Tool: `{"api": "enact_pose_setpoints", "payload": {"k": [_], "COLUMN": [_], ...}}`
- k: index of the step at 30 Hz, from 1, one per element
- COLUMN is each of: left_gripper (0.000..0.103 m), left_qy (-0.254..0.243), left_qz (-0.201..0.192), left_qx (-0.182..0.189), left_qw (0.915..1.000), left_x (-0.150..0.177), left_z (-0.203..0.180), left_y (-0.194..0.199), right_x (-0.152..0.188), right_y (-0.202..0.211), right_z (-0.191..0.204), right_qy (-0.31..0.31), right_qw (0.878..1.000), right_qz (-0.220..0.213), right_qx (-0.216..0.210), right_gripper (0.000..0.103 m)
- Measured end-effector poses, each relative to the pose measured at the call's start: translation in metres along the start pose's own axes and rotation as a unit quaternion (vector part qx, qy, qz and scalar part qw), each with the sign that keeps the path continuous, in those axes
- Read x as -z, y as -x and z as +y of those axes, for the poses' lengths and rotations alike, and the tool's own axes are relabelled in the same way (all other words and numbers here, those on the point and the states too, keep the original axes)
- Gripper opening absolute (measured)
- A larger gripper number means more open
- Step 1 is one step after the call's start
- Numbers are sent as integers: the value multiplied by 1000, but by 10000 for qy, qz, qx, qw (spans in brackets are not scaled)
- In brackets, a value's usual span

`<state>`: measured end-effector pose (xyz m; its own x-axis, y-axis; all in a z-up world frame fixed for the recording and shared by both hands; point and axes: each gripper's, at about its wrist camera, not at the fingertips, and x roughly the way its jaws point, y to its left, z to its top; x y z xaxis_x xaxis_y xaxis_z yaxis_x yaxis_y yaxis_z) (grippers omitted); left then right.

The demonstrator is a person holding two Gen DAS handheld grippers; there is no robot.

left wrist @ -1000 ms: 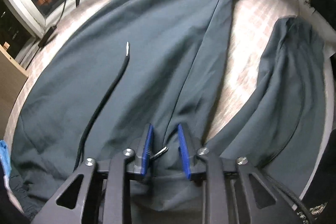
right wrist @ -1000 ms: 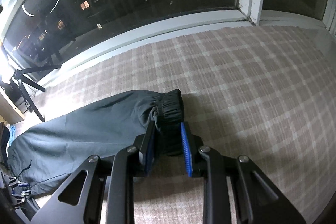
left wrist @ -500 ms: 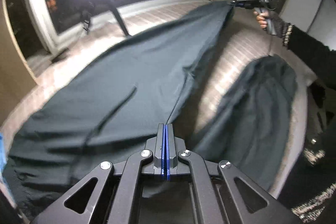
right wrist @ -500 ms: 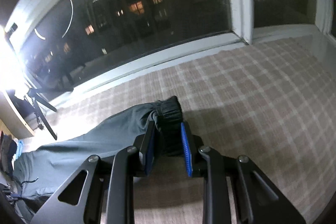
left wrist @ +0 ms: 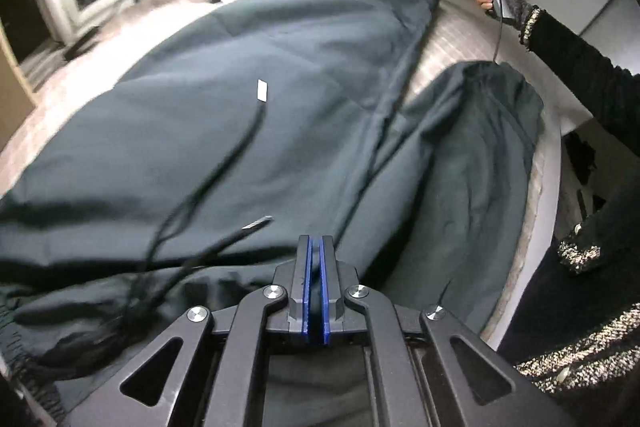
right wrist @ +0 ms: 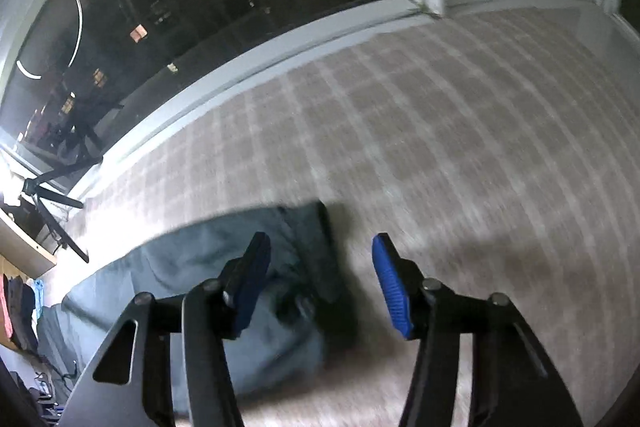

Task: Fold clothes

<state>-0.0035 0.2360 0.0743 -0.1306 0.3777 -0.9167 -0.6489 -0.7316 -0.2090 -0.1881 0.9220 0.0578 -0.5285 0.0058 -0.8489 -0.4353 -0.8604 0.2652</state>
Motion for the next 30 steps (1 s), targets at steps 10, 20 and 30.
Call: {"api": "enact_pose_setpoints", "payload": {"k": [10,20,30], "left_gripper": [12,37,58], "left_qy": [1489,3610,2792], "left_qz": [-286,-647,-1072], "left_qx": [-965,-2080,-2049], "left_qw": [9837,9068,9320], "left_x": [74,251,256], "left_z": [62,147,159], "left_y": [63,122,122], "right_x": [20,85,274], "right_y": [-30,80,81], "right_z": [59,122,280], "right_qy": [775,920,2010], "right_qw": [9965,9910,9559], "right_qz": [295,-29,1221], "right_qx": [133,-970,-1758], "right_gripper": [52,52,52]}}
